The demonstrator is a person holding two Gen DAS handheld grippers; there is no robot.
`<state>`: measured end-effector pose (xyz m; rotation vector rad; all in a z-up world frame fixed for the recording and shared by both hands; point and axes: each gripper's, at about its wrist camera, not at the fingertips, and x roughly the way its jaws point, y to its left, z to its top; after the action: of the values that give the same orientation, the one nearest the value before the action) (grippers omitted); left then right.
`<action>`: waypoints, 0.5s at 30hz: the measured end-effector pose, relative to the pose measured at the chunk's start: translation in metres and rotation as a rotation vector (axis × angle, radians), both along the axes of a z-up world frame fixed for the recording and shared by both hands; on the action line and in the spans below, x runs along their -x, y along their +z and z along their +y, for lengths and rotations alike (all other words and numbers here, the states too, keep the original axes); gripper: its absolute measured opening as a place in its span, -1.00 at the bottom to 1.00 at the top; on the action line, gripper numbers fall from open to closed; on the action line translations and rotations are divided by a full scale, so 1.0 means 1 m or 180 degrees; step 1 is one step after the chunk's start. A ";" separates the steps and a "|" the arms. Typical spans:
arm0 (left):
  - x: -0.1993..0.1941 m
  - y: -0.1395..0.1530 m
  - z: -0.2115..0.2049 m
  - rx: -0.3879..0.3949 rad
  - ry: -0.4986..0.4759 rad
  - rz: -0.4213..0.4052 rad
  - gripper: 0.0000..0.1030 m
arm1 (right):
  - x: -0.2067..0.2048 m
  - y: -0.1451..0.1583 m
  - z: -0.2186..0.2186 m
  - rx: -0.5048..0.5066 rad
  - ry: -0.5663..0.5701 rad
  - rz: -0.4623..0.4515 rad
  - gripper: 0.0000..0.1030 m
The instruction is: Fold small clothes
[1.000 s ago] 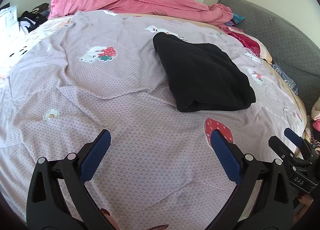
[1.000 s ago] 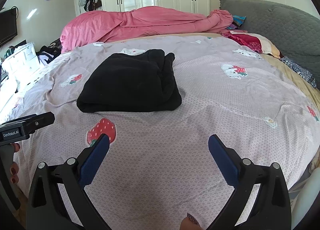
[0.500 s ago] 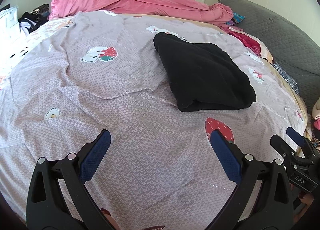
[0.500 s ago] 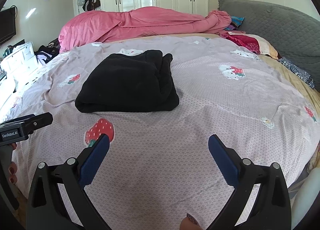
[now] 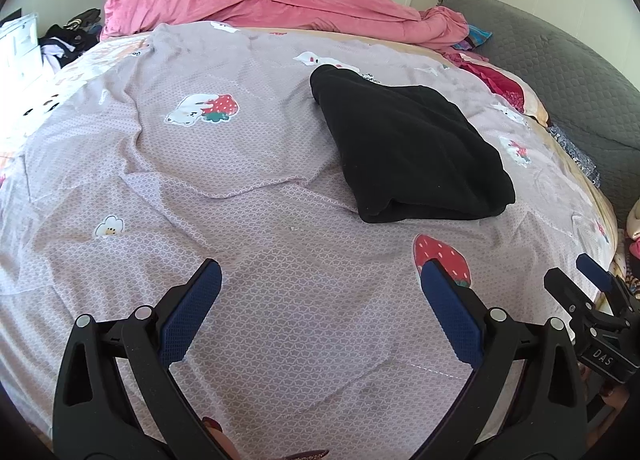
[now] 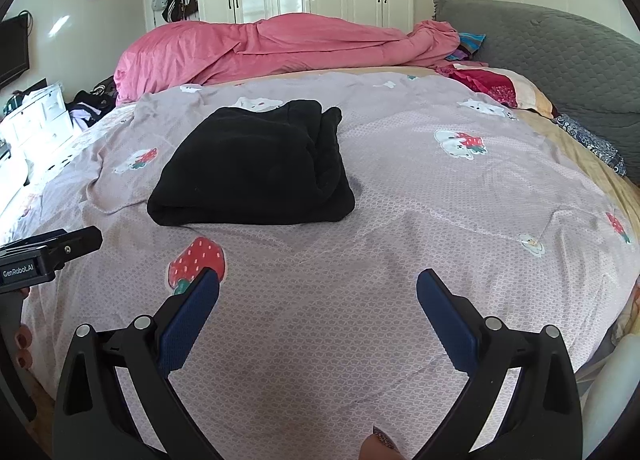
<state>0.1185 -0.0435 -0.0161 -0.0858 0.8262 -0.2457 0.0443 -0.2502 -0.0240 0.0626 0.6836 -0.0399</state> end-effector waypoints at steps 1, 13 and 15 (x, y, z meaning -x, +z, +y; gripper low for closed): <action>0.000 0.000 0.000 -0.0004 -0.0001 0.0001 0.82 | 0.000 0.000 0.000 -0.0003 -0.0002 0.0001 0.91; 0.001 0.000 0.001 -0.0030 0.0012 0.0012 0.82 | 0.001 0.000 -0.001 0.0011 -0.0028 0.0017 0.91; 0.001 0.000 0.001 -0.0045 0.0019 0.0017 0.82 | 0.001 0.000 -0.002 0.0012 -0.0034 0.0021 0.91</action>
<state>0.1176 -0.0425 -0.0160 -0.0755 0.8327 -0.2340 0.0428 -0.2521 -0.0243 0.0625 0.6897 -0.0515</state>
